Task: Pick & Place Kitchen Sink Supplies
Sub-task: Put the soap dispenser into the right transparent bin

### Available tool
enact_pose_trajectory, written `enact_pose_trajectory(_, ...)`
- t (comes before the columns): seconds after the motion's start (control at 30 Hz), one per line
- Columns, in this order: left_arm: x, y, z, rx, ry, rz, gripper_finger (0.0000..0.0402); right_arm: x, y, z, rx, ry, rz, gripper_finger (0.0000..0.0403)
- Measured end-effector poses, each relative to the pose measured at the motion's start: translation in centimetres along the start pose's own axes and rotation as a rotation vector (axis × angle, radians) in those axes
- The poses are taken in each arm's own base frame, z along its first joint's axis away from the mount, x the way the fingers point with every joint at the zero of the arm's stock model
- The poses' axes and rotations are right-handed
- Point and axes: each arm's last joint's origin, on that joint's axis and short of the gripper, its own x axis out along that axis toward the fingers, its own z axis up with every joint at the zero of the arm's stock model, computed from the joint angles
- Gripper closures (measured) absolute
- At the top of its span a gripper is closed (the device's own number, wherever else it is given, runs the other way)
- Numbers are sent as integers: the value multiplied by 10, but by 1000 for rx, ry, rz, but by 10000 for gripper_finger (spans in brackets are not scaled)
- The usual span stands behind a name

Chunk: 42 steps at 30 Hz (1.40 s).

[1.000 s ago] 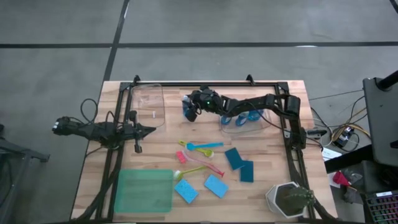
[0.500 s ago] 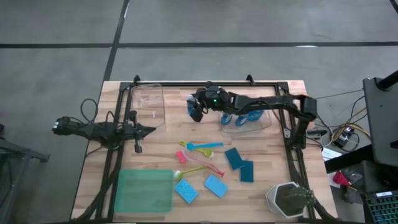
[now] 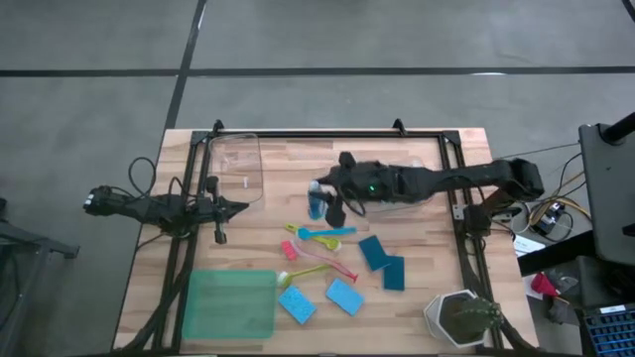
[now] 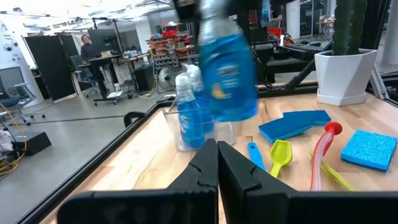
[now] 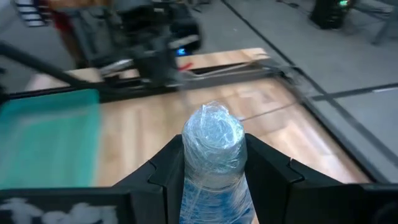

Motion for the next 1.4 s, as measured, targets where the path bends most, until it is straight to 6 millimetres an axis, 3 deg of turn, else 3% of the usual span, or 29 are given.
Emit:
enact_pose_trajectory(0.23, 0, 0, 0, 0, 0, 0, 401, -32, 22, -8, 56, -13, 68, 269)
enact_pose_trajectory(0.43, 0, 0, 0, 0, 0, 0, 401, -63, 23, -25, 121, -22, 54, 271)
enact_pose_trajectory(0.77, 0, 0, 0, 0, 0, 0, 401, -114, 12, -72, 283, -108, -185, 271)
enact_pose_trajectory(0.93, 0, 0, 0, 0, 0, 0, 401, -134, 7, -83, 297, -202, -342, 271)
enact_pose_trajectory(1.1, 0, 0, 0, 0, 0, 0, 401, -133, 4, -94, 261, -231, -494, 270)
enact_pose_trajectory(1.4, 0, 0, 0, 0, 1, 0, 401, -106, 8, -111, 178, -204, -667, 268)
